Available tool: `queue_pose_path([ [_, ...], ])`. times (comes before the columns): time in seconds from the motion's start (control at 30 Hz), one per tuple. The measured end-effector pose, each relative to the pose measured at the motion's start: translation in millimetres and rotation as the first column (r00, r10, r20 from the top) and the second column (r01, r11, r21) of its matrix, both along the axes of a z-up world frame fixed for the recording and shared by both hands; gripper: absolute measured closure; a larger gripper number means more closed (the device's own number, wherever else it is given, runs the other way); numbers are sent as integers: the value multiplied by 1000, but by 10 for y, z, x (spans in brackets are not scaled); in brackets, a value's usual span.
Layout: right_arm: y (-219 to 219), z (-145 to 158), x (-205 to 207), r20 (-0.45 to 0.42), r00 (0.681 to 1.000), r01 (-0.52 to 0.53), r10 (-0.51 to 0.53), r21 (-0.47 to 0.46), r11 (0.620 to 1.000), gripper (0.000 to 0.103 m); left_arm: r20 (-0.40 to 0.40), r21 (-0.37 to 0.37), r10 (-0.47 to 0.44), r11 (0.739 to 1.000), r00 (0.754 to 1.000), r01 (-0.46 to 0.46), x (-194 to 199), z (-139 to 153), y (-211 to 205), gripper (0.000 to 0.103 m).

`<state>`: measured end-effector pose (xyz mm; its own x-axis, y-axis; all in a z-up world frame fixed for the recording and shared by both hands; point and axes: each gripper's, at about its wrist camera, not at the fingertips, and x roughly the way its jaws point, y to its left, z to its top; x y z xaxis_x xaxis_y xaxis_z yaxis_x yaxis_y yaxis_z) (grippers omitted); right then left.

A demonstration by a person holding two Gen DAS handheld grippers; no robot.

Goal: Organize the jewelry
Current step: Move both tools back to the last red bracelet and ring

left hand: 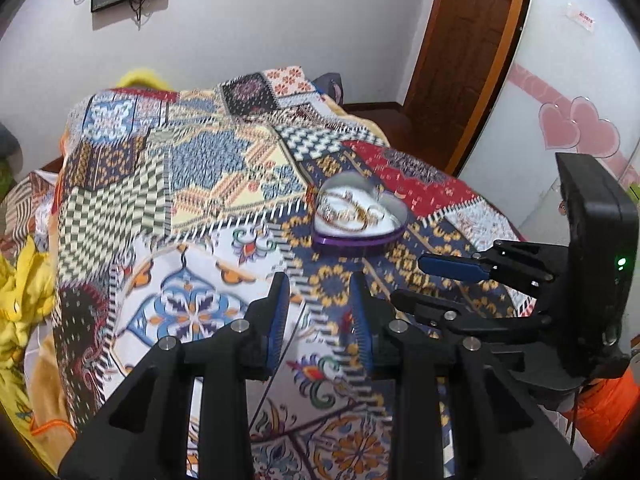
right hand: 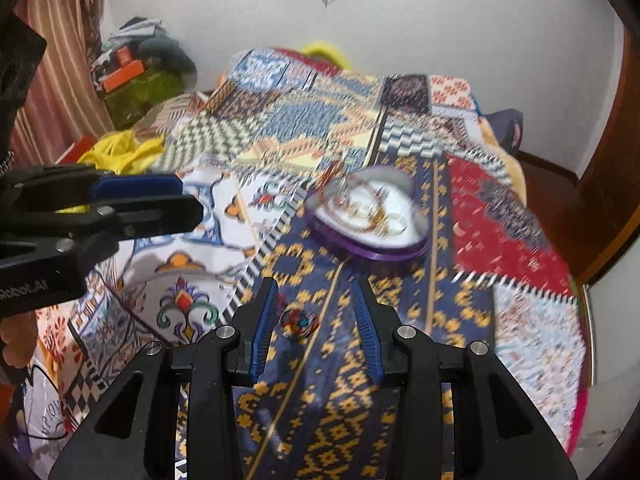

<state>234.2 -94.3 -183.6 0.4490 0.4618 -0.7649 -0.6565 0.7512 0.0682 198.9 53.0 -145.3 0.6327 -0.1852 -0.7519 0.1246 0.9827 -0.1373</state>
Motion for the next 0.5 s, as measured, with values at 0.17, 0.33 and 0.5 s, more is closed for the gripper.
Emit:
queue_pose_path([
  [0.17, 87, -157, 15, -23, 1000, -15, 14, -38, 999, 68, -50, -12, 17, 1000, 999, -18, -51, -195, 78, 73],
  [0.33, 126, -229, -23, -27, 999, -32, 30, -57, 998, 68, -79, -11, 18, 1000, 997, -19, -84, -324, 87, 73],
  [0.5, 112, -249, -62, -21, 999, -39, 37, -57, 998, 72, -94, -11, 2, 1000, 996, -3, -91, -400, 42, 73],
])
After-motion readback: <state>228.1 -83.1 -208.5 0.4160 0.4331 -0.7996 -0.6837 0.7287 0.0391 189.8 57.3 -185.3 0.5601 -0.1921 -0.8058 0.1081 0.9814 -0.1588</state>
